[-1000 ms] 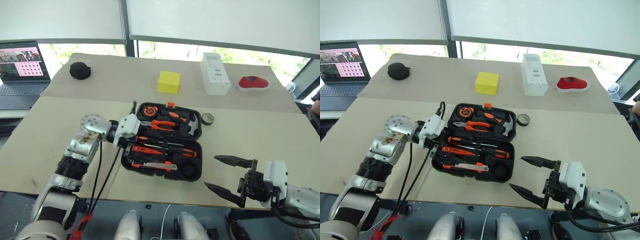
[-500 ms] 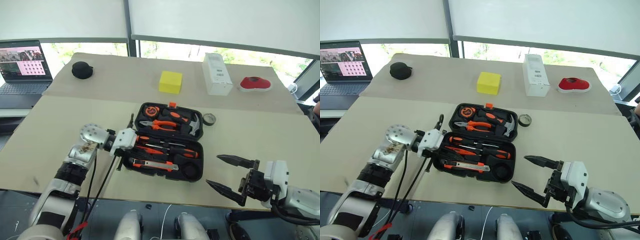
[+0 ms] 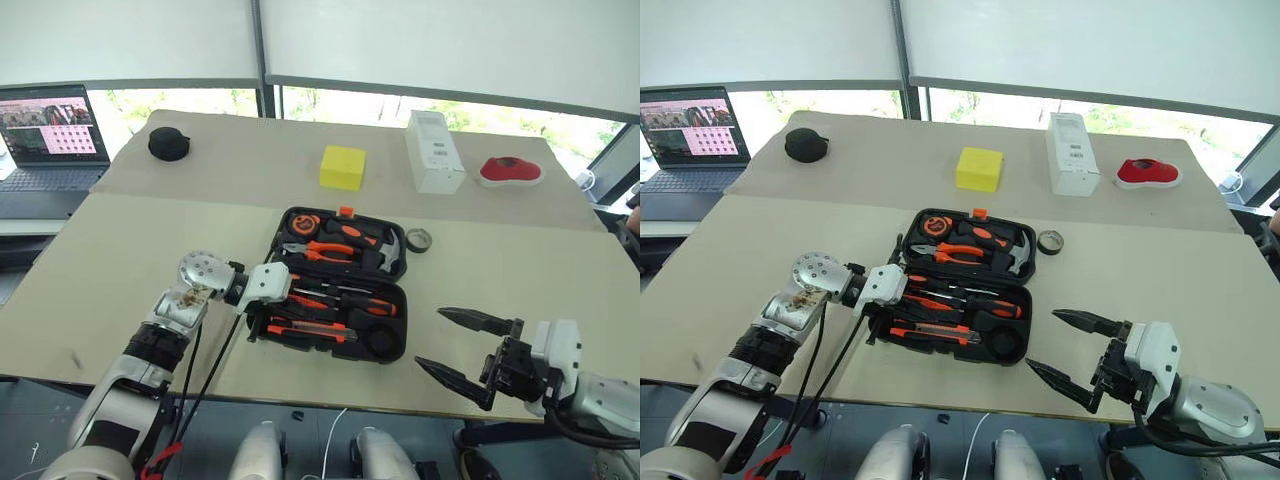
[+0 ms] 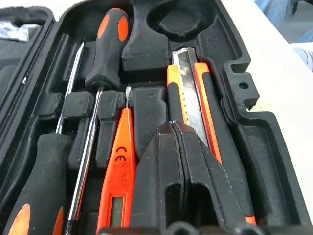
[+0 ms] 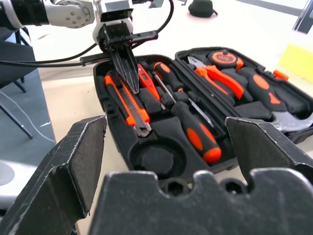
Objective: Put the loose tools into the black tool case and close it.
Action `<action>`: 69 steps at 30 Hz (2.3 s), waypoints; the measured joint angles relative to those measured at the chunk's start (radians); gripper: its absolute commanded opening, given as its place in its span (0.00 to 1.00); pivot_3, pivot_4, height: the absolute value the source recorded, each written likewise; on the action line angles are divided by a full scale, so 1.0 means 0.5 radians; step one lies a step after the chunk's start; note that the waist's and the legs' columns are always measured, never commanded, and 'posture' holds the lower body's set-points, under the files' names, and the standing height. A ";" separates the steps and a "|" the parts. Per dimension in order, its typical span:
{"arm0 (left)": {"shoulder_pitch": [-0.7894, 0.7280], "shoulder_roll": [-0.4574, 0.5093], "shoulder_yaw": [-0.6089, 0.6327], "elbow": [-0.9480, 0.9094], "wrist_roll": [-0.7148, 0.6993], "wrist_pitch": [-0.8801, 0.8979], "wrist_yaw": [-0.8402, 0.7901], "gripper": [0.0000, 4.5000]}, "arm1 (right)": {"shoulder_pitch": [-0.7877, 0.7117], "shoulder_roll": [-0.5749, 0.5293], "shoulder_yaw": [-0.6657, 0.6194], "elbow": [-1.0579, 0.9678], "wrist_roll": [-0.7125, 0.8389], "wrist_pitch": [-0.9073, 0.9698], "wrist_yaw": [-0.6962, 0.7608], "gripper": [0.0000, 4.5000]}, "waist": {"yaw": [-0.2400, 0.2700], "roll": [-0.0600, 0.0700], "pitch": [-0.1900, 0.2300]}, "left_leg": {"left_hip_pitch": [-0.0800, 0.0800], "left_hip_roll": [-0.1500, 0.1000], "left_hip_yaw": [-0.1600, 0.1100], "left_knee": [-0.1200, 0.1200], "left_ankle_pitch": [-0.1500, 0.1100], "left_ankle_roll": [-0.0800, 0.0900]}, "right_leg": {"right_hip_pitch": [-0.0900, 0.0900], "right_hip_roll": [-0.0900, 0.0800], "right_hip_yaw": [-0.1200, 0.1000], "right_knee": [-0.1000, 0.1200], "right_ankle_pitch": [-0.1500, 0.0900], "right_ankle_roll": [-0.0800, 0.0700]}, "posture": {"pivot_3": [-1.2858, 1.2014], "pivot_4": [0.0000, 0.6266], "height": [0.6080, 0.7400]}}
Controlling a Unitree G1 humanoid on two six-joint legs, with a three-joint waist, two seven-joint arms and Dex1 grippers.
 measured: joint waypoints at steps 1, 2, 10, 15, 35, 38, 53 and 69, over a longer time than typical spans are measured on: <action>0.002 -0.005 -0.004 -0.001 0.006 -0.003 0.011 0.01 | -0.005 0.001 0.005 0.000 0.000 0.000 -0.006 1.00 | 0.004 0.003 -0.005 | 0.000 -0.001 0.000 0.000 0.000 0.000 | 0.000 -0.001 0.000 0.000 0.000 0.000 | 0.52 0.24 1.00; 0.008 -0.010 -0.004 -0.001 0.007 -0.003 0.022 0.01 | -0.005 0.002 0.008 0.000 -0.001 0.000 -0.008 1.00 | 0.007 0.006 -0.007 | 0.000 -0.001 0.000 0.000 0.000 0.000 | 0.000 -0.001 0.000 0.000 0.000 0.000 | 0.52 0.24 1.00; 0.276 -0.081 0.334 -0.199 -0.466 0.079 0.018 0.34 | 0.046 0.105 -0.182 0.086 0.070 0.024 -0.134 1.00 | -0.005 0.009 -0.008 | -0.016 0.002 -0.004 0.000 0.000 0.000 | -0.013 0.001 -0.001 0.000 0.000 -0.001 | 0.52 0.24 1.00; 0.349 0.025 0.817 -0.331 -0.725 0.335 0.409 0.77 | 0.199 0.218 -0.418 0.307 0.005 -0.110 -0.141 1.00 | -0.019 0.009 -0.008 | -0.009 0.002 -0.008 -0.005 0.000 0.001 | -0.012 0.001 0.000 0.000 0.000 -0.001 | 0.52 0.24 1.00; 0.570 0.242 1.109 -0.287 -0.905 0.526 0.334 0.99 | -1.359 -0.808 0.242 0.917 -0.417 0.698 -0.016 1.00 | -0.063 0.016 -0.002 | -0.005 0.006 0.007 -0.015 0.001 0.000 | -0.023 0.005 0.009 0.002 -0.002 -0.008 | 0.52 0.24 1.00; 0.556 0.194 1.073 -0.305 -0.899 0.529 0.359 0.99 | -2.018 -0.681 0.732 1.203 -0.654 0.863 0.158 1.00 | -0.070 0.017 -0.002 | -0.019 0.005 0.009 -0.016 0.001 0.001 | -0.039 0.005 0.010 0.003 -0.001 -0.009 | 0.52 0.24 1.00; 0.541 0.161 0.949 -0.363 -0.844 0.523 0.320 0.99 | -3.244 0.141 1.631 3.250 -1.651 0.065 0.525 1.00 | -0.059 0.018 -0.001 | -0.065 0.002 0.011 -0.005 0.001 0.001 | -0.076 -0.001 0.002 0.006 0.003 -0.003 | 0.52 0.24 1.00; 0.568 0.197 0.942 -0.658 -0.843 0.632 0.374 1.00 | -3.295 0.358 1.505 3.747 -1.869 -0.319 0.393 0.00 | -0.074 0.019 0.000 | -0.052 0.002 0.010 -0.003 0.005 -0.005 | -0.072 0.001 0.004 0.025 0.003 -0.005 | 0.52 0.24 1.00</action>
